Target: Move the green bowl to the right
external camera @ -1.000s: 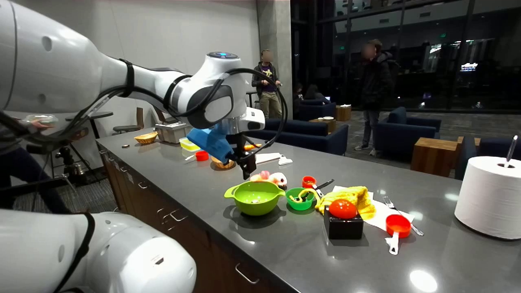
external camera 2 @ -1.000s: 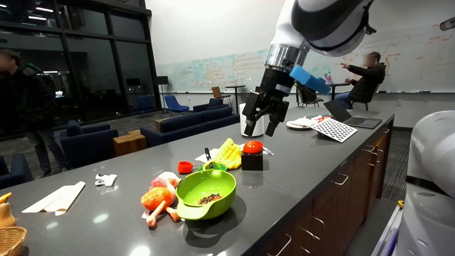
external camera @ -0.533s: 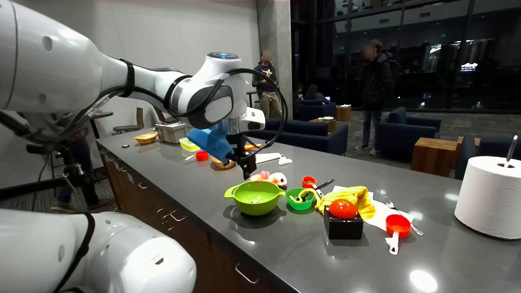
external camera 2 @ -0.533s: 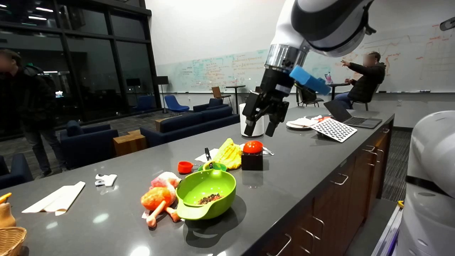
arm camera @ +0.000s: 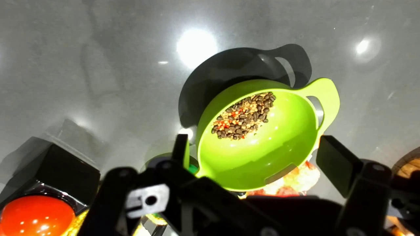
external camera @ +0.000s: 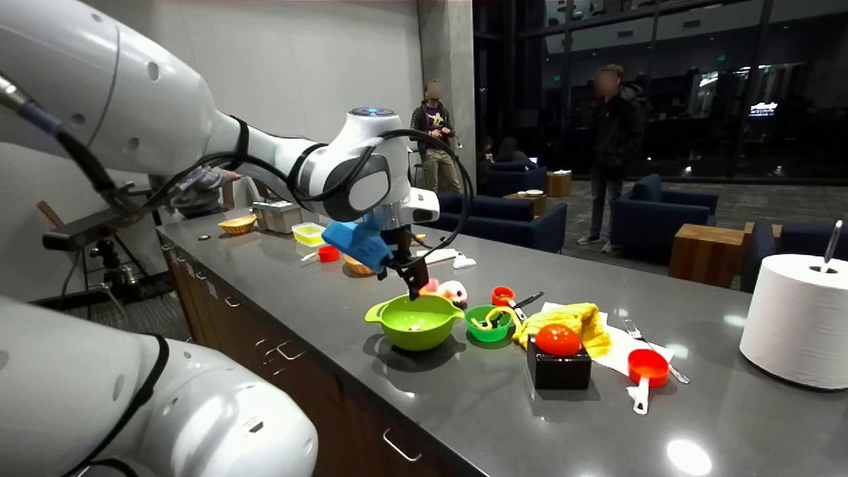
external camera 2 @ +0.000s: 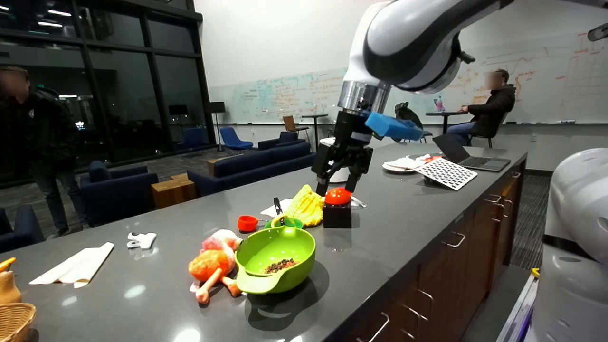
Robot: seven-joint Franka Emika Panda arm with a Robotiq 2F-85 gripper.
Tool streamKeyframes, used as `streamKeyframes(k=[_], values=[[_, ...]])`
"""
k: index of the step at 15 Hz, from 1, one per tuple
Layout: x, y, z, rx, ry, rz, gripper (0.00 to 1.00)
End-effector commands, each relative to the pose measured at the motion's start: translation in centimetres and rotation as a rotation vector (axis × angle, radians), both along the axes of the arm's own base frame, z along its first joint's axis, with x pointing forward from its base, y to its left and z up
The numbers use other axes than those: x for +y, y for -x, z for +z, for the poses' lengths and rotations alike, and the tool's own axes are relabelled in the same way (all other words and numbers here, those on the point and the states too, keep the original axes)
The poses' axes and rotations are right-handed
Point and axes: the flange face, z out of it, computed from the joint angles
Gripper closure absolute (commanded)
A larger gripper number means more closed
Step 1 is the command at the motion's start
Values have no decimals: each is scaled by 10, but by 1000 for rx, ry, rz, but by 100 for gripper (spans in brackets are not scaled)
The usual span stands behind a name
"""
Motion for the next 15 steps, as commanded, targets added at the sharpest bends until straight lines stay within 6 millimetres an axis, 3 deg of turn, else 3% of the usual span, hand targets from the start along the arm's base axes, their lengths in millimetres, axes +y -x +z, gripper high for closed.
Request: streamKeyframes(k=[1, 5, 6, 15], values=[[13, -25, -9, -8, 55, -19, 0], [23, -46, -15, -22, 135, -38, 0], [17, -33, -15, -13, 106, -19, 0], [22, -45, -21, 1, 119, -28, 0]])
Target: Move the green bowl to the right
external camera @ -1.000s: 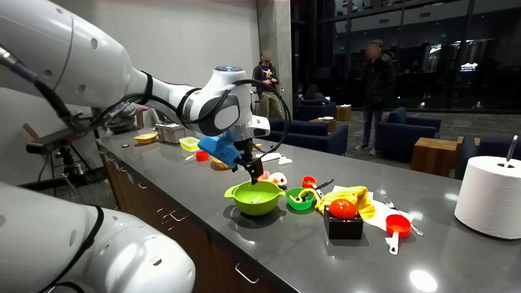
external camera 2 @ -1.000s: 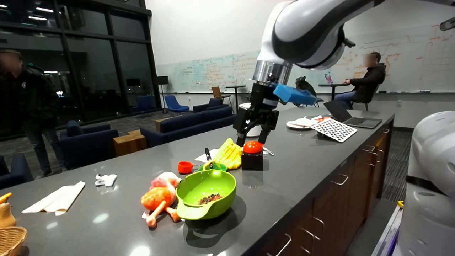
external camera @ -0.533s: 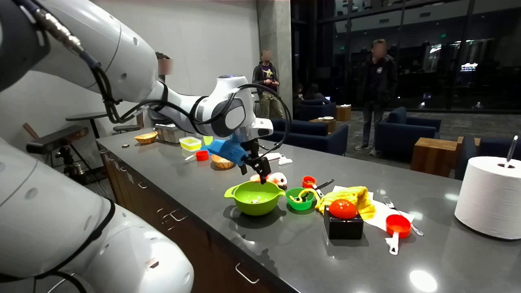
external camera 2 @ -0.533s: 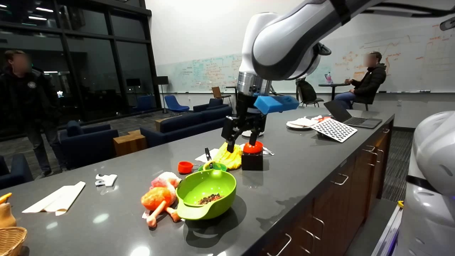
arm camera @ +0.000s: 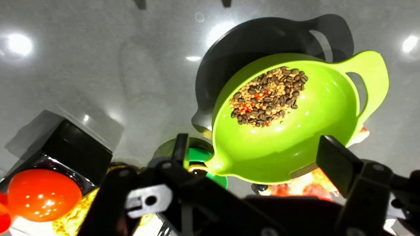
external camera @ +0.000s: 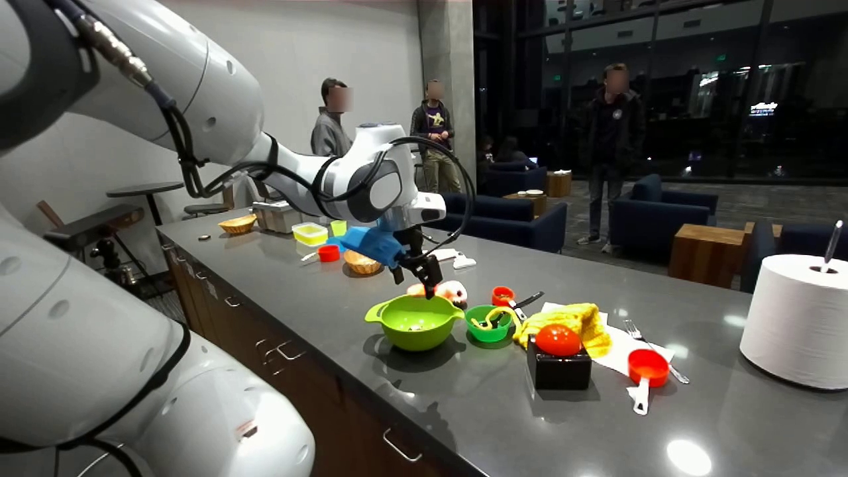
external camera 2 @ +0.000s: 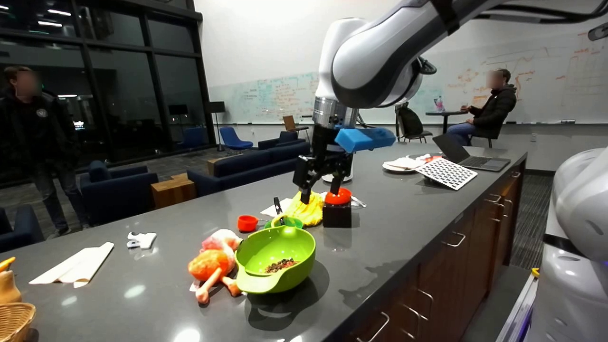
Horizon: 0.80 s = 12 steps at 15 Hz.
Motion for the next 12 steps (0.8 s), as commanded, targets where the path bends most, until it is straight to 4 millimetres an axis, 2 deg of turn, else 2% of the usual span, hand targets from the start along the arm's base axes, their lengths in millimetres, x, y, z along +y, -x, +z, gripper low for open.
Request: streamKeyframes(k=[1, 12], values=[[-1, -2, -5, 20, 0, -8, 0], [-1, -27, -40, 96, -52, -42, 0]])
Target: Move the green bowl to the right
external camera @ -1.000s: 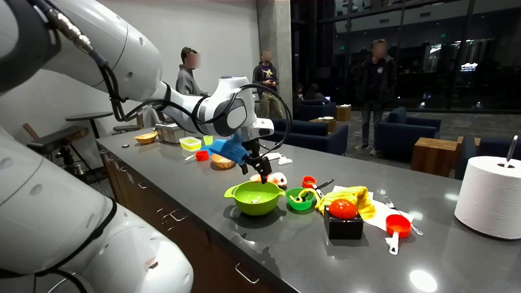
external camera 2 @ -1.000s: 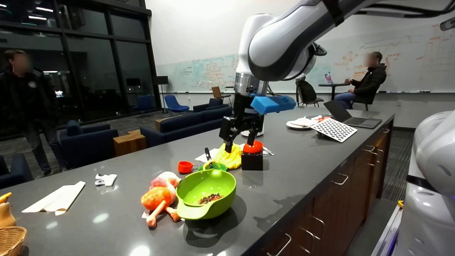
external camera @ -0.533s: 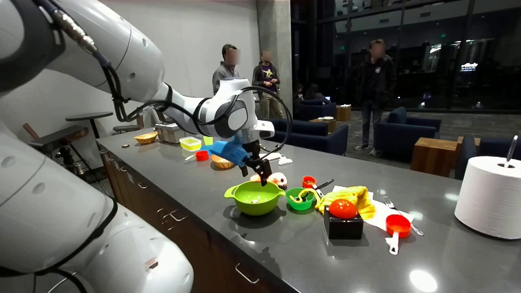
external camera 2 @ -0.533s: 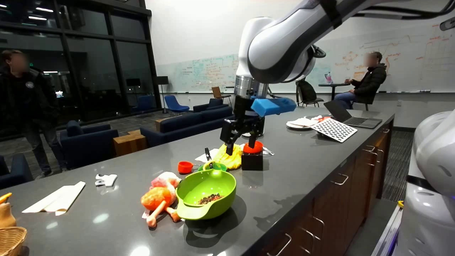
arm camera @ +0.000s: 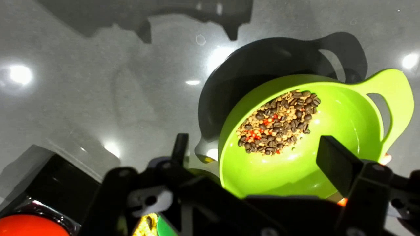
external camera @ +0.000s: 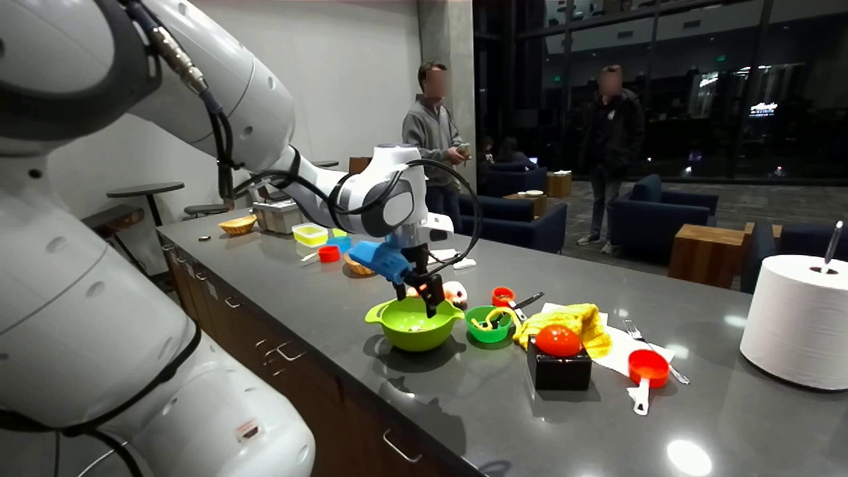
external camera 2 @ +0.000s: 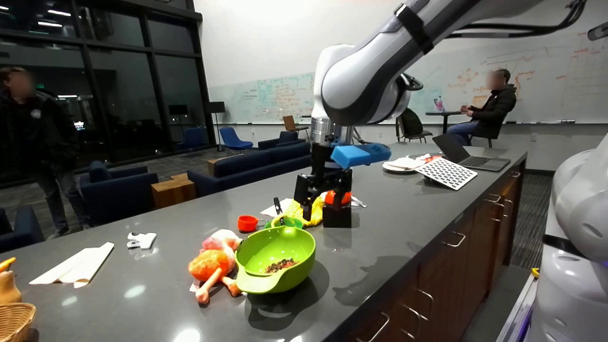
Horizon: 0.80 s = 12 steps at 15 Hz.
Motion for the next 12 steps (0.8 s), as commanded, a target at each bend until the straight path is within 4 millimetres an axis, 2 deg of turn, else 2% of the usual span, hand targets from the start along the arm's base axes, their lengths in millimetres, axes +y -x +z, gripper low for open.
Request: streamKeyframes(k=[1, 4, 12], values=[[3, -17, -4, -6, -47, -30, 0], [5, -31, -13, -9, -60, -49, 0], [8, -61, -57, 36, -50, -70, 0]])
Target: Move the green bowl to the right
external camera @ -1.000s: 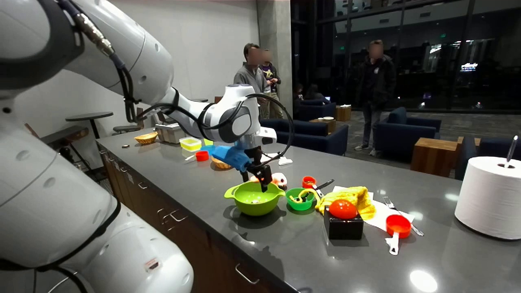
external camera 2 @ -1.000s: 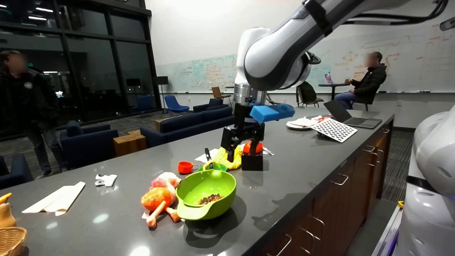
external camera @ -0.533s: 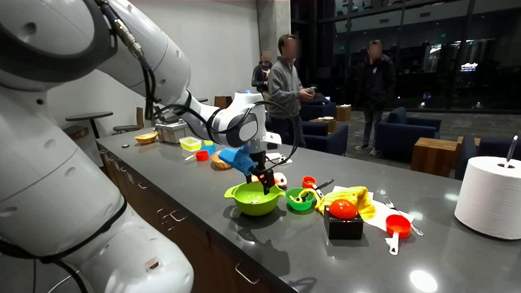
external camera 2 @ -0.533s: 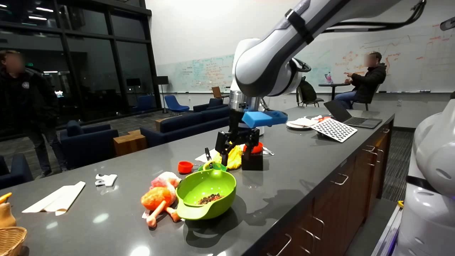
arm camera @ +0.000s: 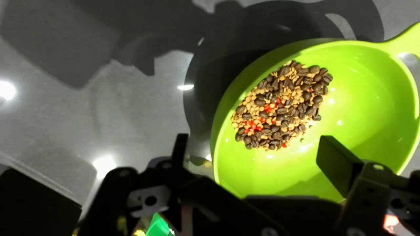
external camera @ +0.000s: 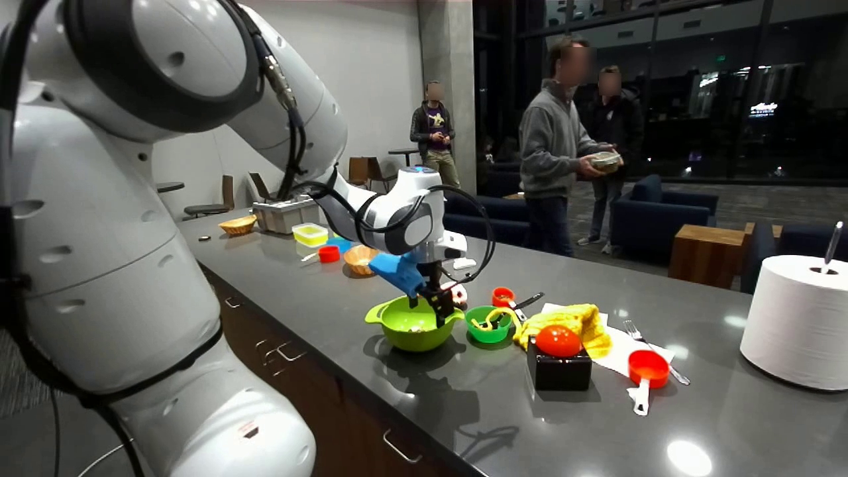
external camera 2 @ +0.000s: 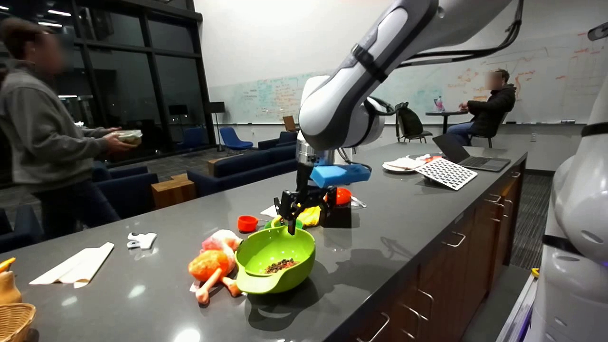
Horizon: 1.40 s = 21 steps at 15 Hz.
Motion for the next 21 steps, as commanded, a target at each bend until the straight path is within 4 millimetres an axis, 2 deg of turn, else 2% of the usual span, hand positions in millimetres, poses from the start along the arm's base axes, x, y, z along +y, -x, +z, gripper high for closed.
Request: streamKeyframes(k=[1, 6, 14, 15, 16, 17, 21], values=[[1, -19, -17, 18, -2, -19, 0], [0, -33, -40, 64, -4, -29, 0], [-8, -39, -71, 130, -2, -53, 0], [-8, -39, -73, 132, -3, -53, 25], [-8, -40, -75, 134, -2, -51, 26], [-9, -40, -76, 135, -2, -51, 32], [-8, -41, -76, 135, -2, -48, 63]])
